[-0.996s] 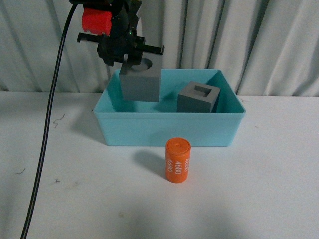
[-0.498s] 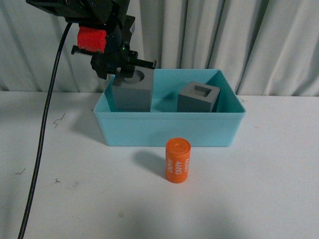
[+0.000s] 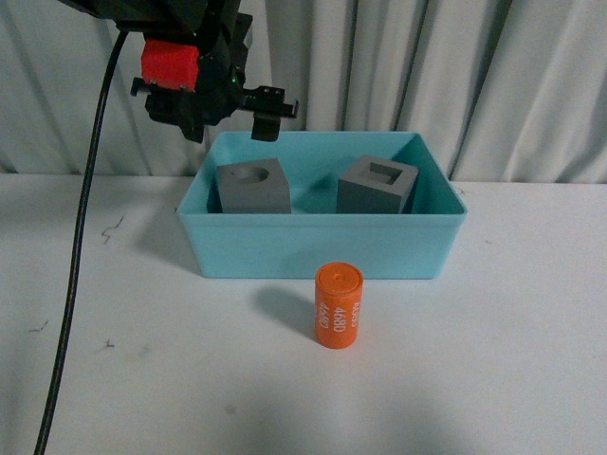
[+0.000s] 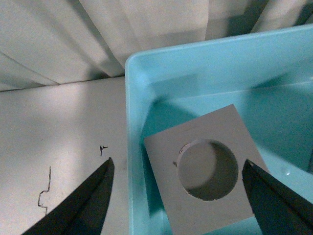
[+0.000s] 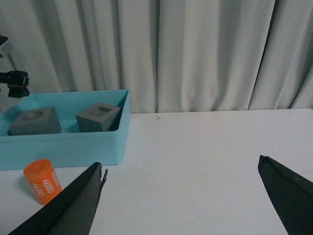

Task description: Place gray and orange parts in blue box

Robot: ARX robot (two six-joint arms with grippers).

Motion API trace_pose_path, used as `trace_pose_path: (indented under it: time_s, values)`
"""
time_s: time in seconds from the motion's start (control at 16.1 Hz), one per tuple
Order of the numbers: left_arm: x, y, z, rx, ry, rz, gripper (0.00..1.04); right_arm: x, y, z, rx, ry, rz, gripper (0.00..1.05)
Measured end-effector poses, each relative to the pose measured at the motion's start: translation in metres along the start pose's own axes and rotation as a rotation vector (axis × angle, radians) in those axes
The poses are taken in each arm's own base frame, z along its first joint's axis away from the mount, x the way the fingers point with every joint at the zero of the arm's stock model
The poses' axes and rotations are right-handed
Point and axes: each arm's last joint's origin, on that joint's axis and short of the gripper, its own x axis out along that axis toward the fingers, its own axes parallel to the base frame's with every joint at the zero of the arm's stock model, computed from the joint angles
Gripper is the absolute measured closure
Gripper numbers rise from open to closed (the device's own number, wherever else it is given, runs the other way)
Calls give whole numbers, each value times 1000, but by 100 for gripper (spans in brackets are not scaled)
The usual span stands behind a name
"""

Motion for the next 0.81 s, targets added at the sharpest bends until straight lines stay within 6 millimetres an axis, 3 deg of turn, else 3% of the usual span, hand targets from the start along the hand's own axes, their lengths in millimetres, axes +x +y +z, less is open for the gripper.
trace_pose_path:
  time_s: [0.12,0.25,0.37,0.5,0.62,0.68,0.75,0.81]
  values:
    - [-14,5,1,-47,-14,-19,6,0,0,0,0,0,0,6]
    - [-45,17,2,-124,-59,-90,7,0,0,0,0,0,0,6]
    - [-99,44,-3,-214,-145,-171,7,0,0,0,0,0,0,6]
    - [-159,77,-25,-298,-227,-231,7,0,0,0,0,0,0,6]
    - [-218,87,-86,-319,-292,-285,10,0,0,0,0,0,1,6]
    - [-249,80,-125,-264,-506,-195,22,0,0,0,0,-1,1,6]
    - [-279,85,-175,-209,-585,-124,35,0,0,0,0,1,0,6]
    - [-287,96,-223,-187,-579,-58,46,0,0,0,0,0,-2,6]
